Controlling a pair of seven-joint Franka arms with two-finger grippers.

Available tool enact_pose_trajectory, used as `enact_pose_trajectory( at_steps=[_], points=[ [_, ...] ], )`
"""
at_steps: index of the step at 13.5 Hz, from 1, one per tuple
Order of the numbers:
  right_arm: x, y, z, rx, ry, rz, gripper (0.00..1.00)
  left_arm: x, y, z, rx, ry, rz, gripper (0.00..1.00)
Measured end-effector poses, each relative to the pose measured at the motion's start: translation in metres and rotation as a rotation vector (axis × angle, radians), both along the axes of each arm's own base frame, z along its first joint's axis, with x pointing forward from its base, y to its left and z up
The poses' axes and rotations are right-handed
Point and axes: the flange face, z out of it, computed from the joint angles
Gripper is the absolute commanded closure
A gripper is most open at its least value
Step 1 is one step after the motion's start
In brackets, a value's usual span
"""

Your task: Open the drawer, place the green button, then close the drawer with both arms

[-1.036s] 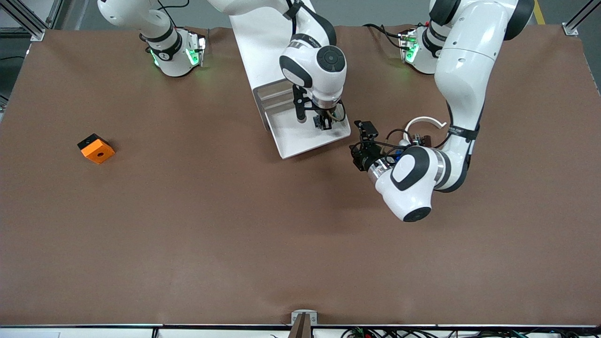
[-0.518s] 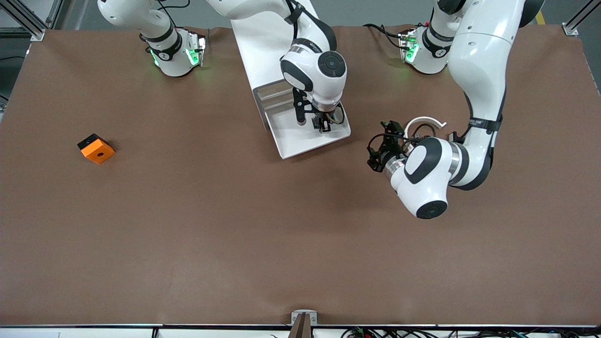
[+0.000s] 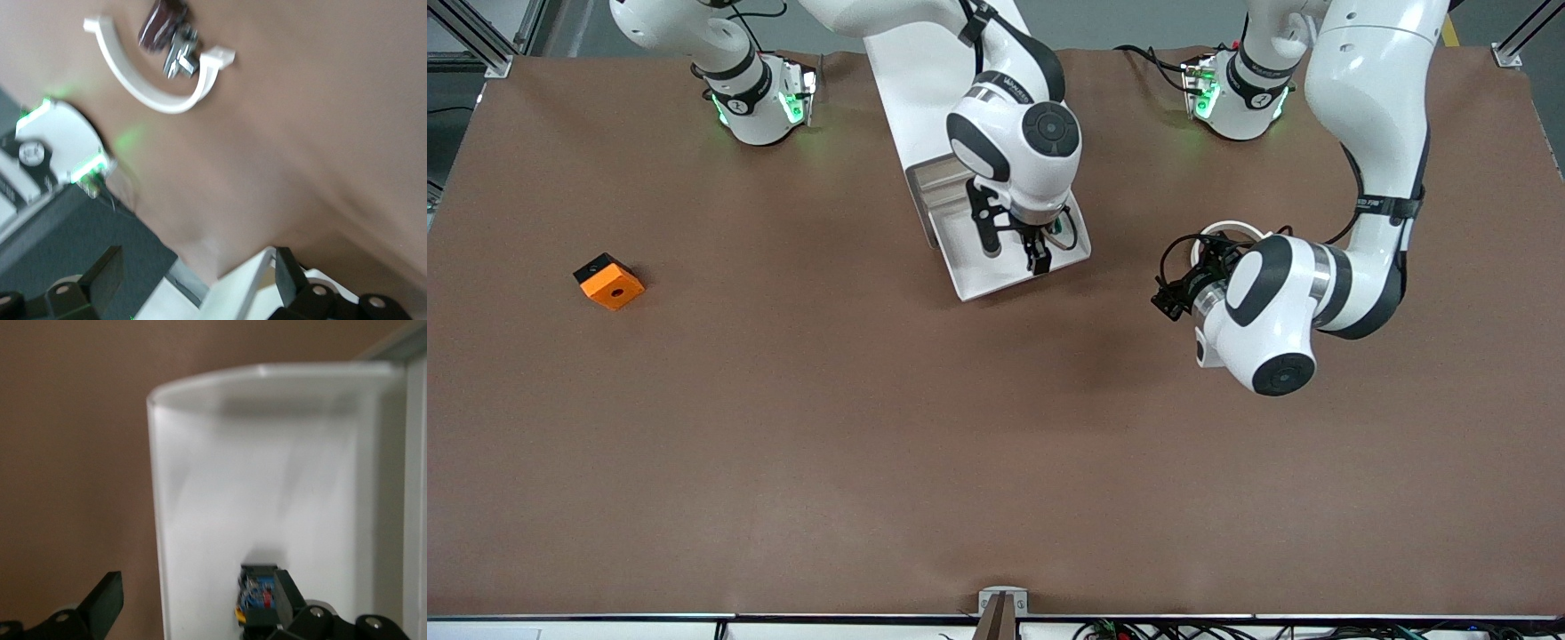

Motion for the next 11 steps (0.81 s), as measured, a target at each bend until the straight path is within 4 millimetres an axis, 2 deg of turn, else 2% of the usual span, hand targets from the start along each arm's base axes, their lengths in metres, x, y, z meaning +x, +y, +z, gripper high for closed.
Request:
enact_pose_trajectory(
  at_steps=[3, 5, 9, 11],
  points=[
    [0.059, -0.050, 0.020, 0.034, 0.007, 0.178, 0.00, -0.004, 0.031, 0.003, -0.067, -0.083, -0.120, 0.00],
    [0.101, -0.096, 0.031, 0.056, 0.008, 0.277, 0.00, -0.006, 0.057, 0.005, -0.102, -0.137, -0.211, 0.00],
    [0.168, -0.207, 0.062, 0.090, 0.039, 0.493, 0.00, -0.004, 0.107, 0.025, -0.173, -0.237, -0.385, 0.00],
    [0.195, -0.273, 0.080, 0.114, 0.049, 0.599, 0.00, -0.001, 0.120, 0.039, -0.202, -0.292, -0.481, 0.00]
  ],
)
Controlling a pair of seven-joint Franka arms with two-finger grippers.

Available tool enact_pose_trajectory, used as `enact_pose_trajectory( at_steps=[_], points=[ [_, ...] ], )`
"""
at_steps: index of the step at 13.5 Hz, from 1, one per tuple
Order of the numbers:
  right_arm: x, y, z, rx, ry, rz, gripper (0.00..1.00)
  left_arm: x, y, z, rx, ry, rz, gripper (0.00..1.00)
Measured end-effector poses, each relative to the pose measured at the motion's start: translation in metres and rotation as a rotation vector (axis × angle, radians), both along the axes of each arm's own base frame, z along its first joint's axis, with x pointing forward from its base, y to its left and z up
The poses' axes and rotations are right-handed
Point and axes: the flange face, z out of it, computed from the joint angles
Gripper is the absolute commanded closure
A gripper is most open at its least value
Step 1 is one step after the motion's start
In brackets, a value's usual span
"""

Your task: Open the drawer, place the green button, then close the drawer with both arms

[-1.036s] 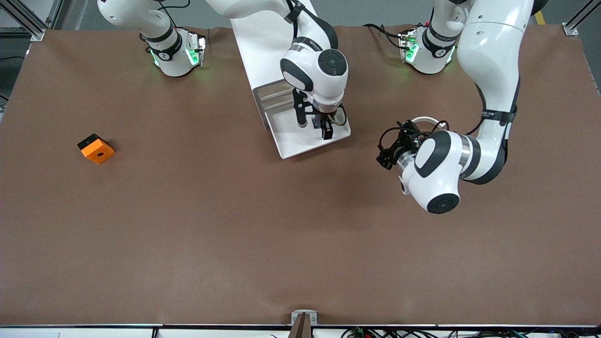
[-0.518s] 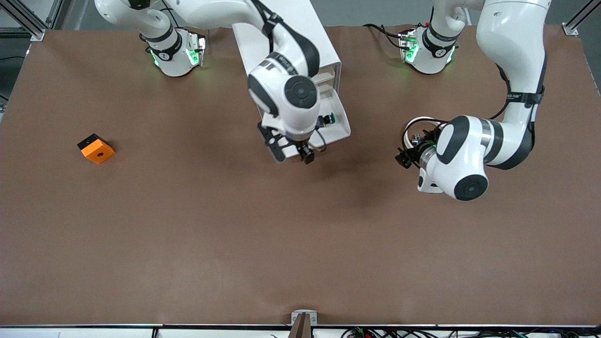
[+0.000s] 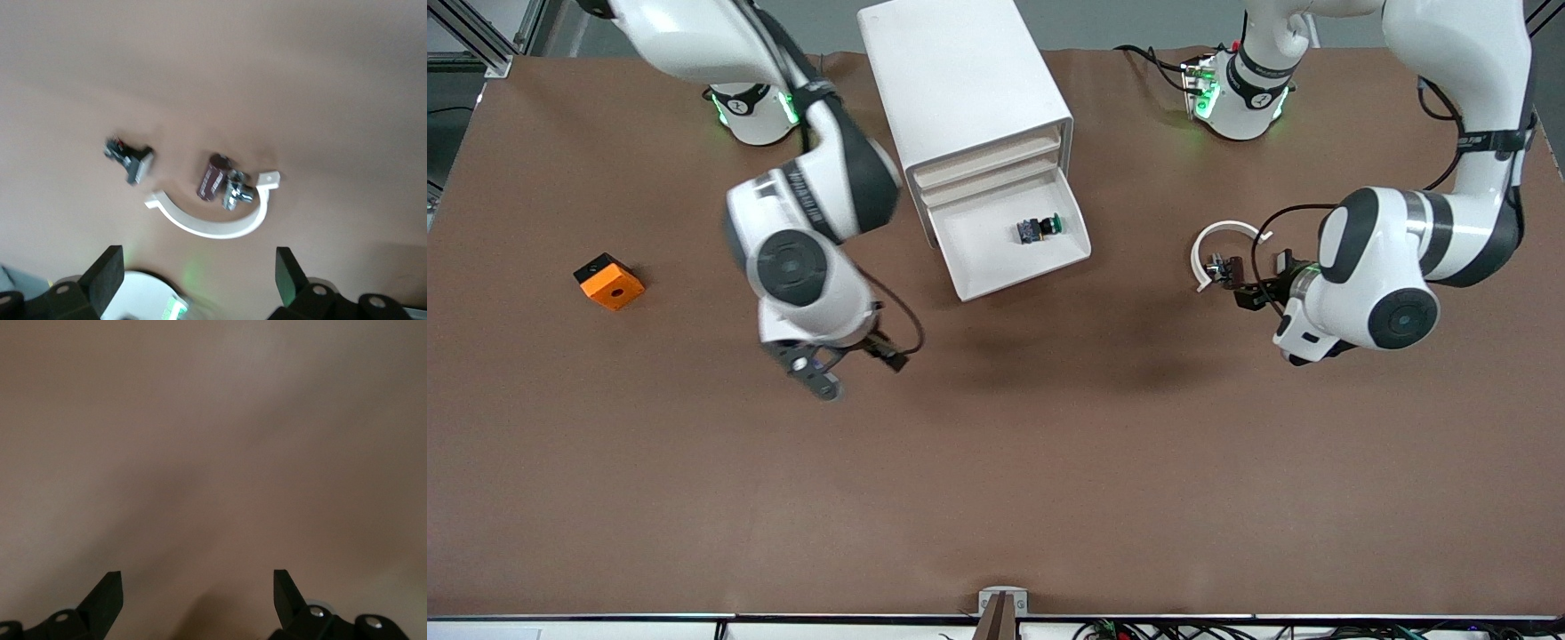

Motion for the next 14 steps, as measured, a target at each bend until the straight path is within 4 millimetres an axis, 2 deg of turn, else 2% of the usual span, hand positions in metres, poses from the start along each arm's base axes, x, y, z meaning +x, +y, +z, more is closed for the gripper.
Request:
enact_pose_trajectory(
  at_steps=[3, 7, 9, 11, 13, 14],
  points=[
    [0.024, -0.087, 0.019, 0.034, 0.020, 0.156, 0.00, 0.002, 0.002, 0.017, -0.034, -0.101, -0.108, 0.00],
    [0.036, -0.179, 0.033, 0.081, 0.046, 0.347, 0.00, -0.004, 0.009, 0.035, -0.056, -0.214, -0.201, 0.00],
    [0.033, -0.220, 0.047, 0.105, 0.066, 0.435, 0.00, -0.006, 0.025, 0.042, -0.060, -0.237, -0.200, 0.00],
    [0.025, -0.268, 0.069, 0.134, 0.072, 0.530, 0.00, -0.006, 0.045, 0.052, -0.061, -0.256, -0.178, 0.00],
    [0.009, -0.314, 0.098, 0.160, 0.079, 0.568, 0.00, -0.006, 0.060, 0.065, -0.070, -0.277, -0.189, 0.00],
    [-0.001, -0.330, 0.113, 0.169, 0.086, 0.568, 0.00, -0.007, 0.062, 0.072, -0.078, -0.287, -0.214, 0.00]
  ],
)
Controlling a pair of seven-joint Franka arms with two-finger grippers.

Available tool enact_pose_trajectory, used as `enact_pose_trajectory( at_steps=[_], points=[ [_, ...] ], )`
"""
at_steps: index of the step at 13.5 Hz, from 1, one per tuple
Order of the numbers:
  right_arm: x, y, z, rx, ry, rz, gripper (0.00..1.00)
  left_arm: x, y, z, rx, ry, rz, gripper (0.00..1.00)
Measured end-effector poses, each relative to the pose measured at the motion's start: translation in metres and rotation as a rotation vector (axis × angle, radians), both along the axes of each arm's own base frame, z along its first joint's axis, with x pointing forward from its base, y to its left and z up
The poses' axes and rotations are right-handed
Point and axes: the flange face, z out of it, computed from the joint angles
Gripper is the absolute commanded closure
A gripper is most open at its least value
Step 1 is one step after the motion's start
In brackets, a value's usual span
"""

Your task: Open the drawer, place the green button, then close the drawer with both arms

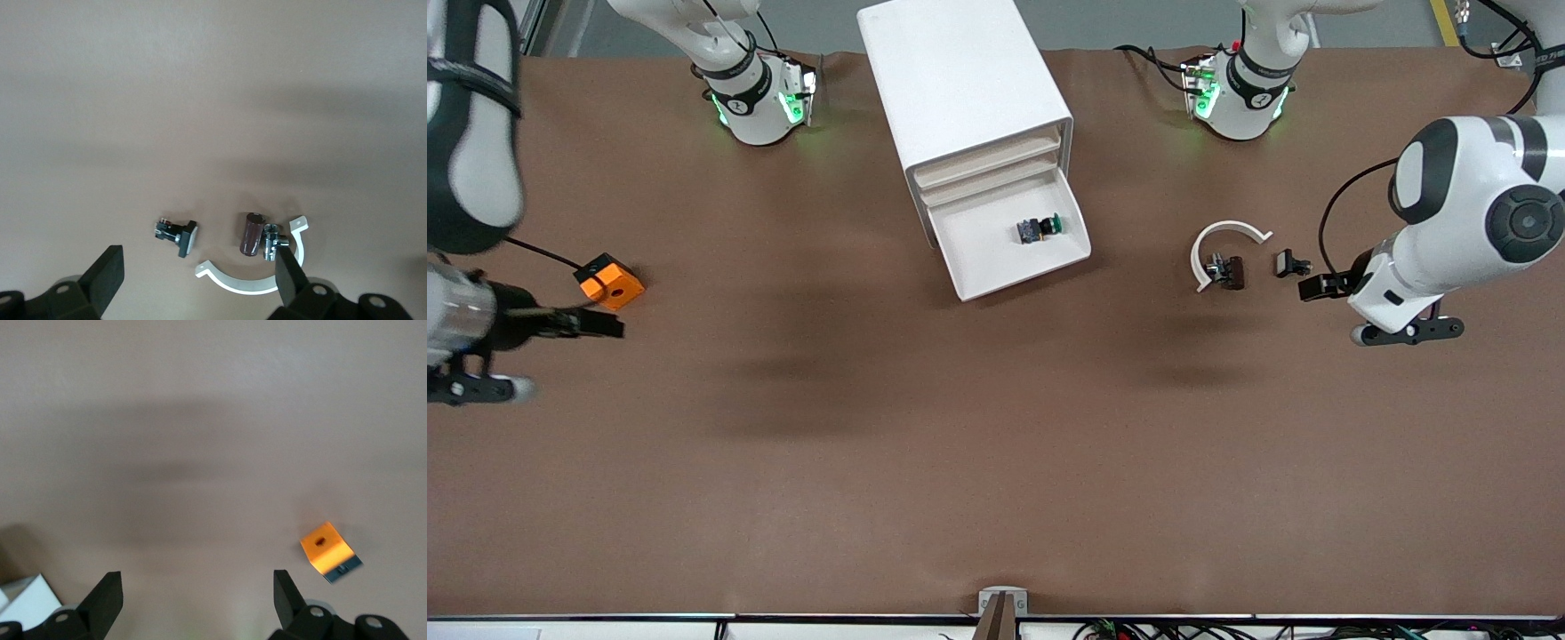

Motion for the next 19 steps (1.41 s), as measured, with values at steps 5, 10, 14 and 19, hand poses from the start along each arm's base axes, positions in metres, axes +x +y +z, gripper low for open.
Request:
enact_pose_trajectory(
  at_steps=[5, 10, 14, 19],
  points=[
    [-0.046, -0.007, 0.066, -0.032, -0.001, 0.013, 0.00, 0.003, 0.033, 0.050, -0.020, -0.069, -0.073, 0.00],
    [-0.075, -0.005, 0.071, -0.032, -0.017, 0.015, 0.00, -0.001, 0.039, 0.081, -0.019, -0.124, -0.076, 0.00],
    [-0.095, -0.003, 0.081, -0.038, -0.030, -0.022, 0.00, 0.001, 0.037, 0.108, -0.019, -0.177, -0.077, 0.00],
    [-0.094, -0.008, 0.083, -0.045, -0.052, -0.058, 0.00, 0.008, 0.032, 0.142, -0.035, -0.247, -0.064, 0.00]
  ],
)
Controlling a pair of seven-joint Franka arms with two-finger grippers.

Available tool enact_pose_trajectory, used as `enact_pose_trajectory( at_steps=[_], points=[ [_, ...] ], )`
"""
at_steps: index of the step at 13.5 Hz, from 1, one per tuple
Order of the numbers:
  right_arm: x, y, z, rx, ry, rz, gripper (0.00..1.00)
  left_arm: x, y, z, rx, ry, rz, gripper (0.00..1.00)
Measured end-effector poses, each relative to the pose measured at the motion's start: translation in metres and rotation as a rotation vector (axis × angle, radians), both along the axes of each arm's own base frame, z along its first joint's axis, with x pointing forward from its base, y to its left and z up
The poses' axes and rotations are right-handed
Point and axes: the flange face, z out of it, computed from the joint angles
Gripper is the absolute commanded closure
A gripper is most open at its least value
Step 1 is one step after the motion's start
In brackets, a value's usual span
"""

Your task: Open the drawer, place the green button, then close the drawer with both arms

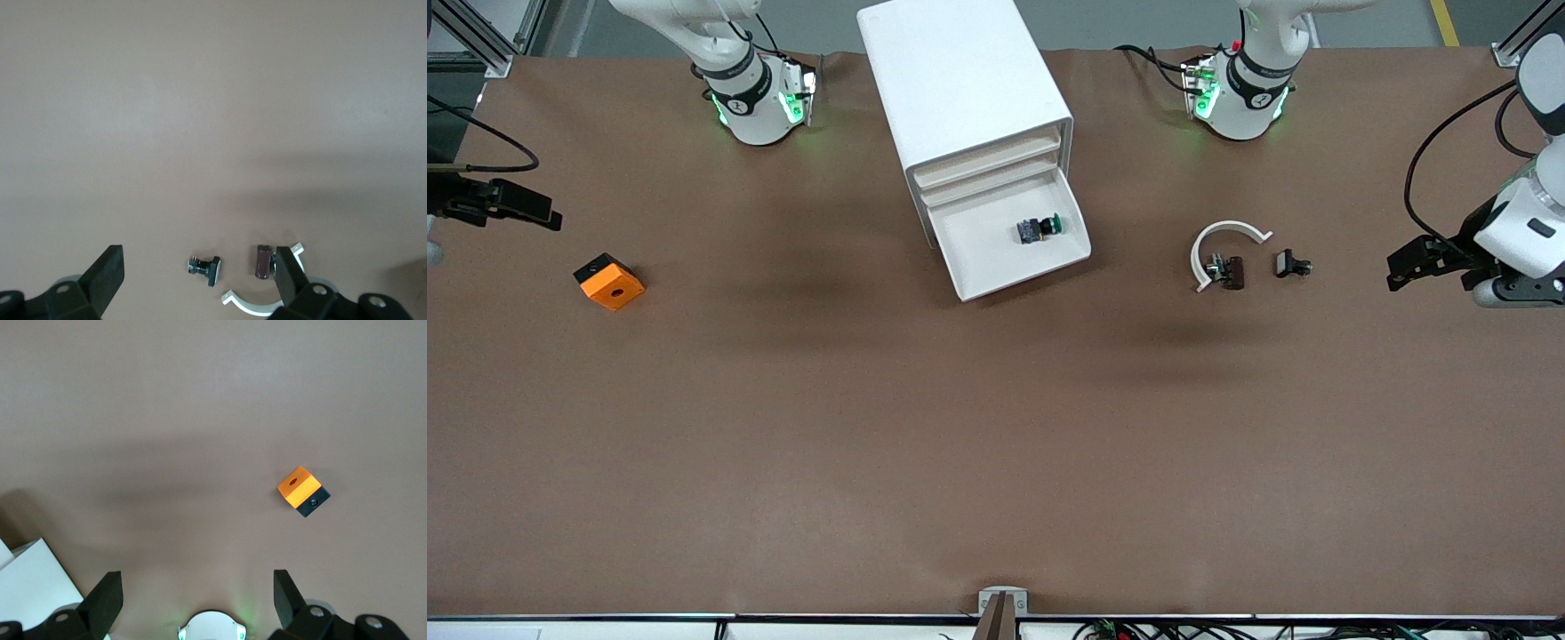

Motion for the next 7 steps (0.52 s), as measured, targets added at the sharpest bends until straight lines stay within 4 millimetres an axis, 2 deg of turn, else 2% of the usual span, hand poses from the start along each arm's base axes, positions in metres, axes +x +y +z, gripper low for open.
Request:
enact_pose_trajectory(
  at_steps=[7],
  points=[
    [0.002, -0.007, 0.003, -0.006, -0.024, -0.013, 0.00, 0.001, -0.028, 0.043, -0.005, -0.032, -0.002, 0.00]
  ],
)
